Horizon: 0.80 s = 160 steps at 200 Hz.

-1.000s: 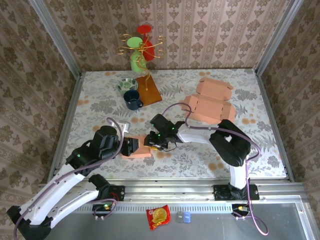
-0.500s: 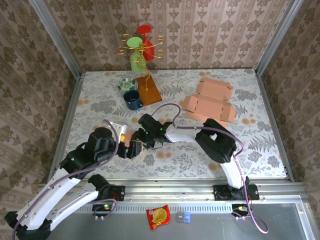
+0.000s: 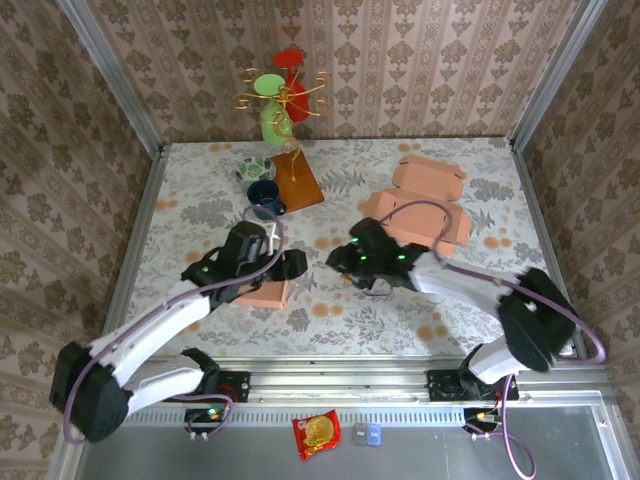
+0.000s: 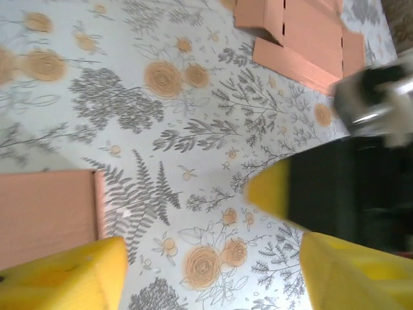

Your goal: Fold the paper box

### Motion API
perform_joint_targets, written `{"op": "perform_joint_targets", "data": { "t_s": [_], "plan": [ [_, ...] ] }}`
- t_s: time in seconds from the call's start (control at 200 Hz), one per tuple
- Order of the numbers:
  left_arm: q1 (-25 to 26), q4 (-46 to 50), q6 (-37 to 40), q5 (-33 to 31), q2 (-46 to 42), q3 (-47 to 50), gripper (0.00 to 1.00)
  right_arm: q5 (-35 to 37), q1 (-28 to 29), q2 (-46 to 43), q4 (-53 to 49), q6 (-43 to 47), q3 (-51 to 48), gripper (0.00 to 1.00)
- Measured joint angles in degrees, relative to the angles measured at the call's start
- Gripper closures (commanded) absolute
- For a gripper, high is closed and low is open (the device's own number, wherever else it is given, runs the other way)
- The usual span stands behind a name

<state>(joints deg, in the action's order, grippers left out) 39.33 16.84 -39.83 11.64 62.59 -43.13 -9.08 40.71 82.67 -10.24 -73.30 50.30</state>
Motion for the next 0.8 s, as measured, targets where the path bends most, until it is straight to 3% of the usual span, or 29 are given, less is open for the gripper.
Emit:
{"op": "perform_joint_targets", "data": {
  "t_s": [0.165,0.325,0.56,0.8],
  "plan": [
    [3.9,-5.8,-7.0,-0.5,11.4,-6.3,0.5,1.0,-10.1,-18.7,-5.6,0.5,-6.9,0.51],
    [6.6,-11.8,-13.5,-1.7,22.4,-12.4,0.49,0.0,-20.9,-30.4,-11.6,1.5,-9.8,0.51],
    [8.1,-21.2,-25.2,-4.0,38.5,-20.1,0.47,-5.6,-32.1,-37.7,-19.6,2.8,-10.8,0.5],
    [9.5,-28.3,-34.4,-6.9,49.4,-26.6,0.48,-9.1,-34.7,-42.4,-22.2,2.5,-11.9,0.5]
  ]
}}
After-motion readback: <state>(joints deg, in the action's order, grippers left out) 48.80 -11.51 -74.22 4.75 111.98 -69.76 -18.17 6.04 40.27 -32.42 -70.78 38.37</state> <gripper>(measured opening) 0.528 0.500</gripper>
